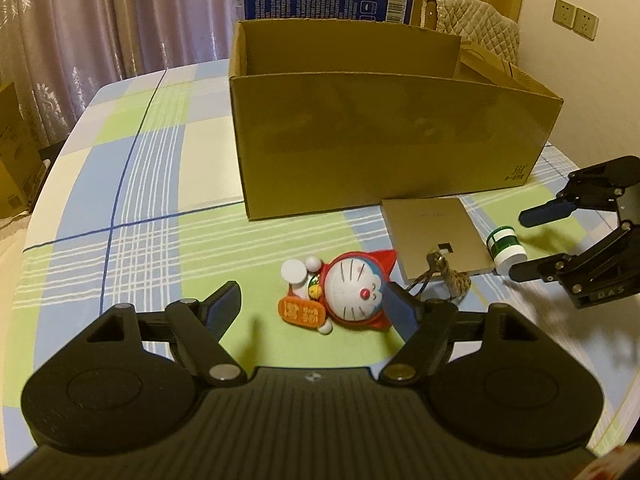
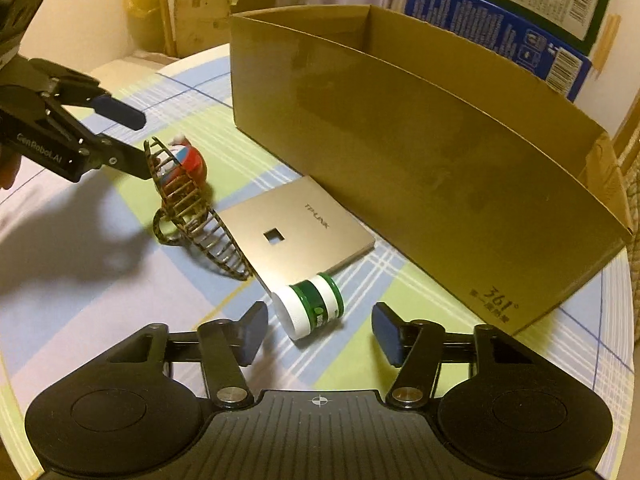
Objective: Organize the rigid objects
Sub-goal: 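Move left gripper to the Doraemon figure while right approaches the green-white pill bottle, then grasp the Doraemon figure with left gripper while right grasps the pill bottle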
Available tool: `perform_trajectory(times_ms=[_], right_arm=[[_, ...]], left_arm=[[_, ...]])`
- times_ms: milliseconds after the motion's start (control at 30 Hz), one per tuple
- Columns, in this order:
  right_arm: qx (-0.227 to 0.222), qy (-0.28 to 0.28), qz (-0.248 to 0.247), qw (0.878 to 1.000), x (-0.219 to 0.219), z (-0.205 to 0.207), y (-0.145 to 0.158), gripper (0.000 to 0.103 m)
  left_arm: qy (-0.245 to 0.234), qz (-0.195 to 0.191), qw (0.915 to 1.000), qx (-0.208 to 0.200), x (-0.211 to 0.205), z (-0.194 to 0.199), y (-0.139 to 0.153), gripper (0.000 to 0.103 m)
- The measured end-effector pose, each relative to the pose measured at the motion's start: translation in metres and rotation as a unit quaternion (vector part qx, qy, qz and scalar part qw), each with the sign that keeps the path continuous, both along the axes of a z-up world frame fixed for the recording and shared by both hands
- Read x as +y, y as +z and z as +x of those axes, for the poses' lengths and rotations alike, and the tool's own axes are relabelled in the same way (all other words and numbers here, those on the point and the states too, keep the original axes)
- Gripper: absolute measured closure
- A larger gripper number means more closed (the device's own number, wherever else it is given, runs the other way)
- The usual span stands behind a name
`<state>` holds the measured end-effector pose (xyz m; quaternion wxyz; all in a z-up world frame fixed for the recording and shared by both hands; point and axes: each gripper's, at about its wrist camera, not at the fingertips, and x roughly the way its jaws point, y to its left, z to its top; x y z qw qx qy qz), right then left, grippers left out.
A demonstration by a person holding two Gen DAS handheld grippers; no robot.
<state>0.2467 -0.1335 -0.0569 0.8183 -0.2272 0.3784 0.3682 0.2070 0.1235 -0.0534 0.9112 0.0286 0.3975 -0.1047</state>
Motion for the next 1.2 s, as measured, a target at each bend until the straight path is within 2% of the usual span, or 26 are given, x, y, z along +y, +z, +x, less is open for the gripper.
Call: perform_trajectory(times_ms=[300,367,567,867,1200], right_arm=[[0.016,0.007,0.002,1.0,0.004,0.011,-0.006,0.06],[0.023,0.009,0.002,1.0,0.006,0.012,-0.007,0.066],[0.034,-0.016,0.005,0.999,0.003,0.012,0.001,0.074],[0.022,-0.071,0.034,0.997,-0.006,0.011,0.021,0.075],[0.021,-0.076,0.034,0.996,0.0,0.013,0.023,0.075]], left_arm=[[-0.005,0.003,1.0,0.004,-0.004,0.002,-0.003,0.029],[-0.004,0.003,1.0,0.006,-0.004,0.002,-0.004,0.029],[-0.002,-0.007,0.9999,0.014,-0.005,0.006,-0.006,0.029],[0.003,-0.021,0.9995,0.025,-0.004,0.014,-0.011,0.029],[0.018,-0.038,0.9986,0.034,-0.005,0.026,-0.017,0.03]])
